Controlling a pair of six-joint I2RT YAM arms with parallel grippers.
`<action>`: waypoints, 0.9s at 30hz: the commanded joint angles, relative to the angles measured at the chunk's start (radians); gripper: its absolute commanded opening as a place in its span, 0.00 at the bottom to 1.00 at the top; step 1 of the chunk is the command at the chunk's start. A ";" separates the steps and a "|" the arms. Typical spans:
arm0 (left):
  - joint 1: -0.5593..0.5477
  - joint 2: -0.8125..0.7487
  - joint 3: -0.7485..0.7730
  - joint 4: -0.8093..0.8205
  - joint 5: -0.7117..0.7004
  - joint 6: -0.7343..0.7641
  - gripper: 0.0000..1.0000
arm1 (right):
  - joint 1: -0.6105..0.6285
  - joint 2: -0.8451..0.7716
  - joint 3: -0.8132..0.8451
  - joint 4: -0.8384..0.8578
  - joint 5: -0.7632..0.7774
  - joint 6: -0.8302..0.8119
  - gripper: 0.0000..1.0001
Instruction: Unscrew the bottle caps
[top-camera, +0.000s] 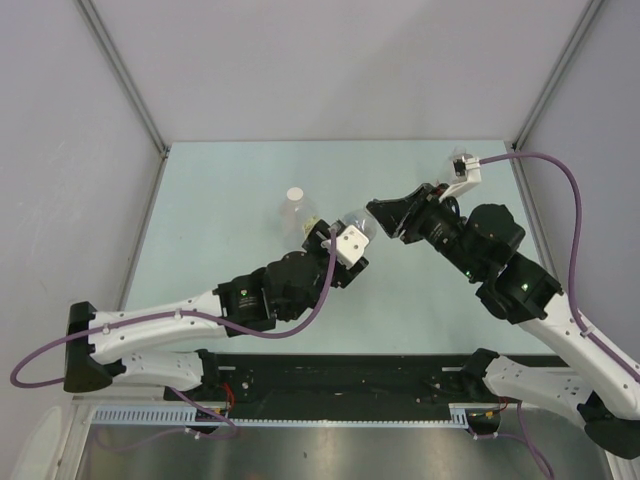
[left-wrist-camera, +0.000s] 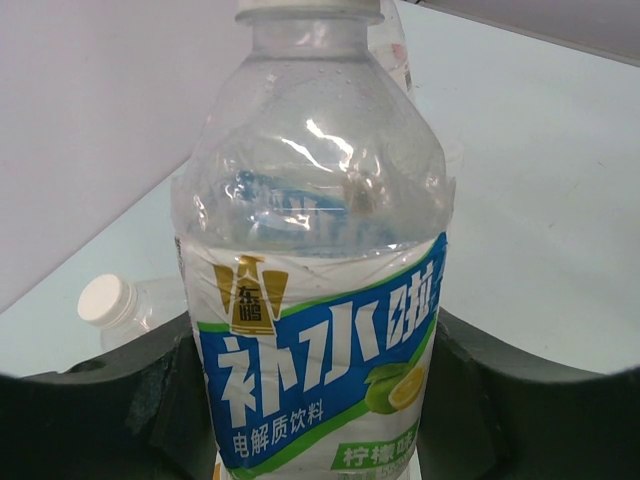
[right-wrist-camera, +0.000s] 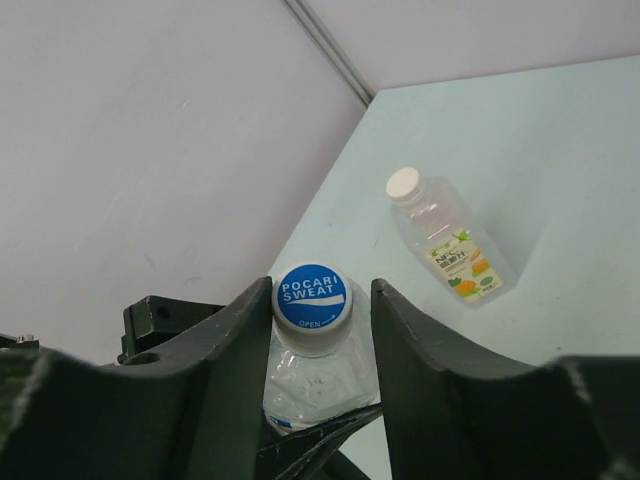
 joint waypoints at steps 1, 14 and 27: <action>-0.010 -0.004 0.016 0.043 -0.018 0.018 0.00 | 0.004 0.001 0.023 0.019 0.005 -0.022 0.40; -0.004 -0.093 0.013 0.004 0.248 -0.006 0.00 | 0.003 -0.056 -0.011 0.045 -0.117 -0.135 0.00; 0.228 -0.223 0.080 -0.071 1.288 -0.249 0.00 | -0.028 -0.142 -0.049 0.186 -0.759 -0.326 0.00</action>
